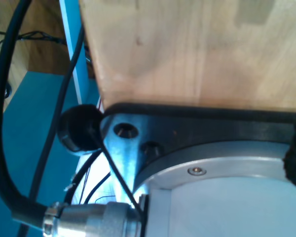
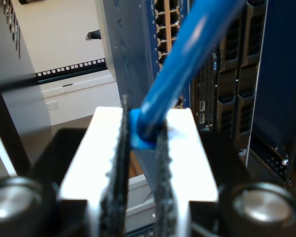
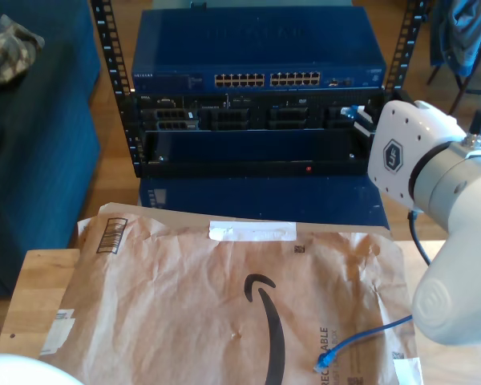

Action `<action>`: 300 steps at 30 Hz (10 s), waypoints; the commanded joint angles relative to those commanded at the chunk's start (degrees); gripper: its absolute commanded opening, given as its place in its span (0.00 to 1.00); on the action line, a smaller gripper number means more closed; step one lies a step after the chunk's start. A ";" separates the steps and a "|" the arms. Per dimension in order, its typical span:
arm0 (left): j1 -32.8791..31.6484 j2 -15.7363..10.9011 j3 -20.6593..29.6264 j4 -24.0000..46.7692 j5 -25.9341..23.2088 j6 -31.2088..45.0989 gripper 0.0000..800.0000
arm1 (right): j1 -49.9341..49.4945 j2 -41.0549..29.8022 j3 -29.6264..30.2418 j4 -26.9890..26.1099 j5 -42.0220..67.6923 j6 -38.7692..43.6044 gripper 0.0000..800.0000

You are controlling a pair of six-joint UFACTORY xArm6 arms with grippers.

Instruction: Grab the cable and plug it in

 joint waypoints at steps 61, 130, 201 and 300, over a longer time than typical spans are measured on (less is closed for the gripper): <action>0.00 0.00 0.00 0.00 0.00 0.00 1.00 | 10.73 39.21 -14.24 4.66 -43.60 3.16 0.00; 0.00 0.00 0.00 0.00 0.00 0.00 1.00 | 13.54 79.21 -65.32 41.05 -55.12 -24.44 0.00; 0.00 0.00 0.00 0.00 0.00 0.00 1.00 | 13.71 81.93 -69.63 41.05 -54.51 -21.36 0.00; 0.00 0.00 0.00 0.00 0.00 0.00 1.00 | 12.48 82.29 -69.54 38.59 -53.01 -20.84 0.00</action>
